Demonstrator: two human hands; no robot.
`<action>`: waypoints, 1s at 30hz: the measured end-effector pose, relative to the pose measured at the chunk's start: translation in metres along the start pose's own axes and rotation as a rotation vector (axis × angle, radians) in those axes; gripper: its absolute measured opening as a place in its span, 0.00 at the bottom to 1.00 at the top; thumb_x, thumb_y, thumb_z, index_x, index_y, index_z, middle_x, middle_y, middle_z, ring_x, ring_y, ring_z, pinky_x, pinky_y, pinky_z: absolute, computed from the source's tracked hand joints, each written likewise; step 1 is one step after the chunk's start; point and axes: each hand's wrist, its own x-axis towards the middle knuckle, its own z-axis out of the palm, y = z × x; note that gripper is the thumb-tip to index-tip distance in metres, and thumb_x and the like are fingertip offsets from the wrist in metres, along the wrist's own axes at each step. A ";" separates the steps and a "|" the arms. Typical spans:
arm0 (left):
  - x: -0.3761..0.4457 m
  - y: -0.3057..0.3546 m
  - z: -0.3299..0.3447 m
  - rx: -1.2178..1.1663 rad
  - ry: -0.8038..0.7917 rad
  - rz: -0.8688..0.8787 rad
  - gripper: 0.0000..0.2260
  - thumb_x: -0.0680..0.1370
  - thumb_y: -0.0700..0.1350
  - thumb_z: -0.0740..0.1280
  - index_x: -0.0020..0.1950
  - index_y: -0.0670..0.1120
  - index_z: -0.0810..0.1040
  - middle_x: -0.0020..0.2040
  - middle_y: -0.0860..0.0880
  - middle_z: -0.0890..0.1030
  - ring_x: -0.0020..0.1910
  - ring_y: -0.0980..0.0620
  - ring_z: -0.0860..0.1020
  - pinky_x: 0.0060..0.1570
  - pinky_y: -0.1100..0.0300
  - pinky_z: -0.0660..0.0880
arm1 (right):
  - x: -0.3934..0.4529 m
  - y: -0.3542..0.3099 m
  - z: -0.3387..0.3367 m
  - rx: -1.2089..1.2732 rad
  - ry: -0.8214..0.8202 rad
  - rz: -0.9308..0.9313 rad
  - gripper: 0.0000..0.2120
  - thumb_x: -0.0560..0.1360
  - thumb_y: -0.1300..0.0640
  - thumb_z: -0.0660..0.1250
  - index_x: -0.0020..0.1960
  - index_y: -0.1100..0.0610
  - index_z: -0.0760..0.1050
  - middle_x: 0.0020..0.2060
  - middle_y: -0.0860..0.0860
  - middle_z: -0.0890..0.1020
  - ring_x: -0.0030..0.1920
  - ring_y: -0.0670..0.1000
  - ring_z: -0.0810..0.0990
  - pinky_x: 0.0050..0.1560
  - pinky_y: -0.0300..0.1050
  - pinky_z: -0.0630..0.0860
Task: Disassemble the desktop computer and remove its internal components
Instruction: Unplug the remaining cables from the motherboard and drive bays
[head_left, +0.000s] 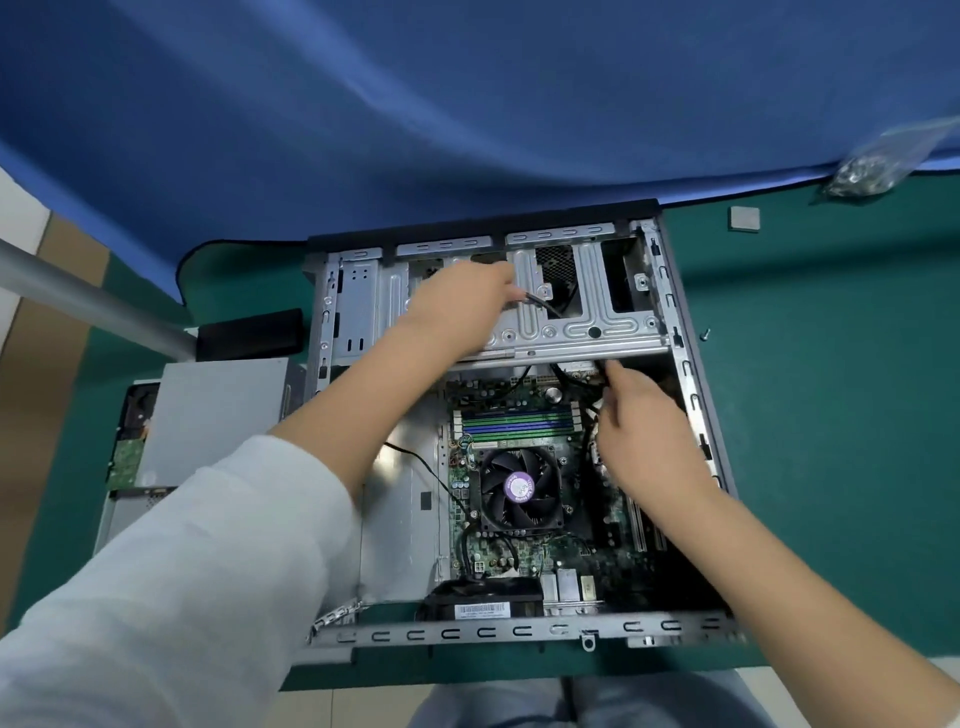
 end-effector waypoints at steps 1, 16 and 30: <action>-0.004 -0.009 0.004 -0.067 0.032 -0.035 0.11 0.83 0.51 0.56 0.49 0.46 0.72 0.47 0.43 0.80 0.46 0.40 0.78 0.41 0.51 0.74 | -0.004 -0.001 -0.008 -0.051 0.033 -0.083 0.19 0.78 0.63 0.57 0.68 0.60 0.70 0.56 0.56 0.78 0.53 0.57 0.77 0.49 0.47 0.73; -0.042 -0.090 0.005 -0.079 0.286 -0.281 0.12 0.80 0.49 0.62 0.58 0.46 0.79 0.58 0.43 0.74 0.59 0.40 0.70 0.58 0.48 0.68 | 0.017 0.026 -0.026 -0.146 0.160 -0.349 0.17 0.73 0.68 0.61 0.61 0.64 0.75 0.59 0.56 0.77 0.62 0.57 0.72 0.67 0.53 0.67; -0.009 -0.015 0.018 -0.437 0.419 -0.105 0.08 0.77 0.47 0.66 0.48 0.46 0.83 0.48 0.48 0.79 0.53 0.47 0.73 0.56 0.54 0.68 | 0.016 0.026 -0.029 -0.039 0.160 -0.298 0.18 0.73 0.69 0.60 0.61 0.62 0.76 0.60 0.53 0.77 0.63 0.53 0.72 0.69 0.51 0.65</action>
